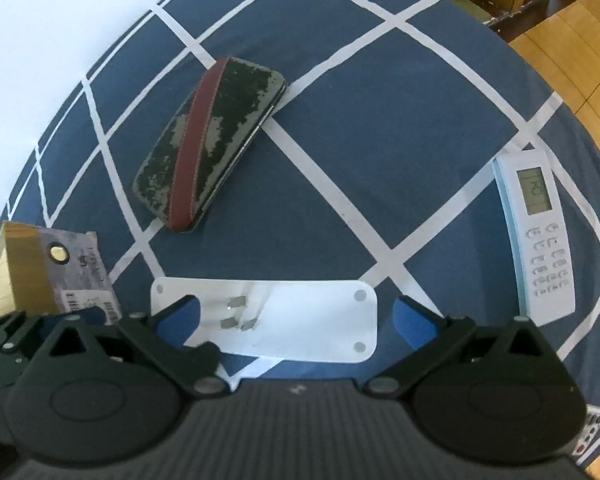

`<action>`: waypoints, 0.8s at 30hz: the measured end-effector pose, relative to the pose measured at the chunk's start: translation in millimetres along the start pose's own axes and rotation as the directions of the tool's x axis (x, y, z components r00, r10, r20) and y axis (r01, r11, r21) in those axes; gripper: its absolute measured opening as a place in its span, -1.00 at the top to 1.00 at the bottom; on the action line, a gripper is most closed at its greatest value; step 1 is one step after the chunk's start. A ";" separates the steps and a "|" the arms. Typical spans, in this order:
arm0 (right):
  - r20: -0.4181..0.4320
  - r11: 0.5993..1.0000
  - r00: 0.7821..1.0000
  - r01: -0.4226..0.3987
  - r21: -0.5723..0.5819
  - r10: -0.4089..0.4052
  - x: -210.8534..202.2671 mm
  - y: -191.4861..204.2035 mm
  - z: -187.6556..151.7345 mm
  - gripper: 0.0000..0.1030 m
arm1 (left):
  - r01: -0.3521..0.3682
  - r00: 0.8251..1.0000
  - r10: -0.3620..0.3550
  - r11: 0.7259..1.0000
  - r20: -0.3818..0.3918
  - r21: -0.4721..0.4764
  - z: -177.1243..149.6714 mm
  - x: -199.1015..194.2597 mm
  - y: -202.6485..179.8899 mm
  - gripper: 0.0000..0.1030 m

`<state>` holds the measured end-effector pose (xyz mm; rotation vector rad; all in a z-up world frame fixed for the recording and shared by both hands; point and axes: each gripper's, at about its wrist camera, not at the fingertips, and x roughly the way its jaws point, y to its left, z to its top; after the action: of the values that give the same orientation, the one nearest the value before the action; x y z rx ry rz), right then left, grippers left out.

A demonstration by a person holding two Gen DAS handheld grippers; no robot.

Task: Organize objects
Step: 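Close the right gripper on the white plug plate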

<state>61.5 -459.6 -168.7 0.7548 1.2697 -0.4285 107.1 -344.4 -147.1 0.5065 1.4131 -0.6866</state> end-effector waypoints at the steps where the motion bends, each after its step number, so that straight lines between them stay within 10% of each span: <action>1: -0.004 1.000 1.000 0.000 0.001 0.000 2.0 0.1 0.4 -0.99 | -0.003 1.000 0.003 1.000 0.001 0.002 0.9 1.8 -0.2 -1.00; 24: -0.038 1.000 0.999 0.004 0.001 -0.004 23.3 -6.0 3.4 -0.73 | 0.063 0.996 -0.065 0.997 -0.057 -0.033 8.6 32.7 8.1 -0.84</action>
<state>66.0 -463.6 -192.2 0.7647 1.3070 -0.4197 119.7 -348.9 -179.3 0.4611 1.4974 -0.7051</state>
